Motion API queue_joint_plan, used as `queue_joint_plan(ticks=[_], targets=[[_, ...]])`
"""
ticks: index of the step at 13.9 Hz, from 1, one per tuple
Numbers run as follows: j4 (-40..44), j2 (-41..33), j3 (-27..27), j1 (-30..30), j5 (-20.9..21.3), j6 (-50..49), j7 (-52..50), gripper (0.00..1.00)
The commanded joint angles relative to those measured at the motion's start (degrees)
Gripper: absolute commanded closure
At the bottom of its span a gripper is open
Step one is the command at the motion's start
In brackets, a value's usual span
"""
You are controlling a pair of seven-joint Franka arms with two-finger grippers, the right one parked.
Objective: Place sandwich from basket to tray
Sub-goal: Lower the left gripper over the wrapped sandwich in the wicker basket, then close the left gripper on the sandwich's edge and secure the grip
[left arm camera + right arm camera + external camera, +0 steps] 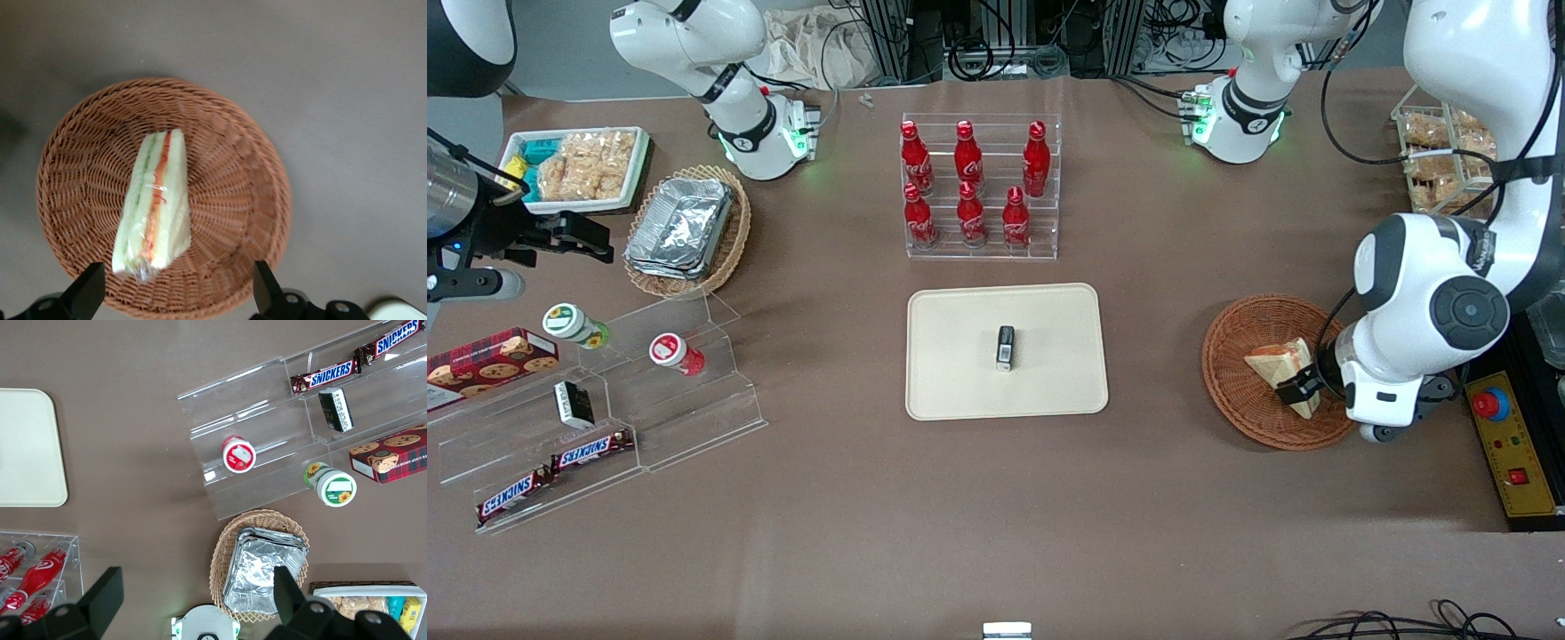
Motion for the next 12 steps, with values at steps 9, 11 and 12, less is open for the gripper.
queue_joint_plan(ticks=[9,11,12], targets=[[-9.08,2.17,2.04,0.33,0.65,11.77,-7.23,0.0],[-12.52,2.08,2.04,0.42,0.48,16.35,-7.93,0.0],[-13.06,2.35,2.04,0.42,0.48,17.06,-8.02,0.0]])
